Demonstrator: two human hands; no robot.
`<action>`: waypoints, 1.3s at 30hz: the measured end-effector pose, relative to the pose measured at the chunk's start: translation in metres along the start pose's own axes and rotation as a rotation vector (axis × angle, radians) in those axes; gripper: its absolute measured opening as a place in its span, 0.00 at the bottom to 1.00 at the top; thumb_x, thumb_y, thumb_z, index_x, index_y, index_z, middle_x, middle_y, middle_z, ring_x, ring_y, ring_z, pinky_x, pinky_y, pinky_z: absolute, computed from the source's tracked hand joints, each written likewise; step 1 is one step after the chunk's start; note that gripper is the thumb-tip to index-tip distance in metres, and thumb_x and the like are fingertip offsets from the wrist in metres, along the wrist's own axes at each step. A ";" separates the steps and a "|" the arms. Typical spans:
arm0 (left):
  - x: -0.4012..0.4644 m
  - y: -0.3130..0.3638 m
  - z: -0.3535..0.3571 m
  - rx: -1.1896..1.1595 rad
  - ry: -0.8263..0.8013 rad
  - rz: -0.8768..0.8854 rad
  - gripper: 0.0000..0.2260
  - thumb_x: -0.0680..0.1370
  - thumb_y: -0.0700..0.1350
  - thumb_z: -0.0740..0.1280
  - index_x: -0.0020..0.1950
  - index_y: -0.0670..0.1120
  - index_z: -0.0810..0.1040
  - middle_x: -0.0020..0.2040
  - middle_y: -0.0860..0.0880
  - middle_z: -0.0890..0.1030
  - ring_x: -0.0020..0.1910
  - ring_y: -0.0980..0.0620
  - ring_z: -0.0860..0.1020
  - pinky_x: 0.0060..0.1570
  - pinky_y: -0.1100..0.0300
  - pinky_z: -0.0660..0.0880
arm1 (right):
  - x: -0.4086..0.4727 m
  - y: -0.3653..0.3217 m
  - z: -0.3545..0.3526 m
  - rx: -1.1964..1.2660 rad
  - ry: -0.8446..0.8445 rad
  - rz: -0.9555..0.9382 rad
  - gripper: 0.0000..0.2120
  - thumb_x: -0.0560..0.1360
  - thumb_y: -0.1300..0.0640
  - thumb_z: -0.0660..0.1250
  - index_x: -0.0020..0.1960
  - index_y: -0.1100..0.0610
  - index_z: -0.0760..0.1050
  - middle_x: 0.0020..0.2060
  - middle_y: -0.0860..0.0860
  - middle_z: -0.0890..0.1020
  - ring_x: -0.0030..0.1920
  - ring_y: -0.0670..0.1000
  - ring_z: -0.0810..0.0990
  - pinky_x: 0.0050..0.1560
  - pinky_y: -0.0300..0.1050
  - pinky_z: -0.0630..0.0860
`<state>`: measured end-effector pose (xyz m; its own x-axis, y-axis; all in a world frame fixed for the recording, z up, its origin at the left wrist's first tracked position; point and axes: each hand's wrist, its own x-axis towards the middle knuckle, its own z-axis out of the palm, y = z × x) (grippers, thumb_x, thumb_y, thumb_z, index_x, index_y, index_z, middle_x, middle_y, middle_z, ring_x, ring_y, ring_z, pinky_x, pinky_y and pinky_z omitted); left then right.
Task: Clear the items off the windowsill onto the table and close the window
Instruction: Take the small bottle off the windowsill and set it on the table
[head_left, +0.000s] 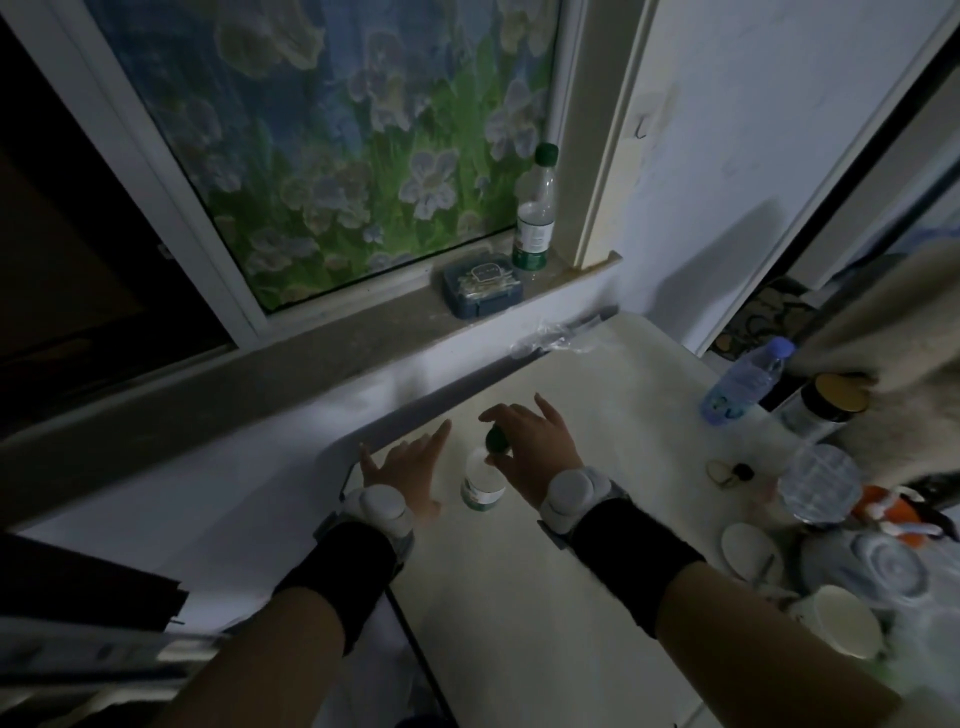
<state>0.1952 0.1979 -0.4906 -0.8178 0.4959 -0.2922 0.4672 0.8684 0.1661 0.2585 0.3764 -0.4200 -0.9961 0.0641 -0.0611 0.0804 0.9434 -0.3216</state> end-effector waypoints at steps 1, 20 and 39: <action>0.000 -0.002 0.000 0.001 -0.006 -0.001 0.51 0.66 0.60 0.71 0.70 0.64 0.31 0.76 0.53 0.59 0.73 0.46 0.61 0.66 0.26 0.50 | 0.000 -0.001 0.000 0.004 0.002 0.003 0.21 0.74 0.52 0.68 0.65 0.48 0.69 0.62 0.48 0.78 0.65 0.49 0.75 0.76 0.49 0.45; -0.003 -0.007 -0.033 0.105 -0.035 -0.069 0.48 0.70 0.60 0.69 0.74 0.58 0.34 0.79 0.50 0.51 0.76 0.45 0.54 0.68 0.29 0.50 | 0.003 0.001 0.006 0.016 -0.006 0.049 0.22 0.72 0.45 0.68 0.64 0.43 0.67 0.58 0.46 0.79 0.62 0.50 0.77 0.74 0.55 0.48; -0.001 -0.010 -0.063 0.006 0.034 -0.080 0.35 0.76 0.64 0.55 0.74 0.60 0.38 0.79 0.51 0.48 0.77 0.46 0.49 0.72 0.34 0.45 | 0.006 -0.002 -0.008 0.088 0.044 0.065 0.34 0.73 0.29 0.37 0.72 0.40 0.61 0.75 0.45 0.65 0.74 0.51 0.63 0.74 0.63 0.39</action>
<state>0.1700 0.1890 -0.4327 -0.8634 0.4244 -0.2726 0.4017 0.9054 0.1375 0.2524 0.3775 -0.4121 -0.9892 0.1403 -0.0436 0.1459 0.9048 -0.4001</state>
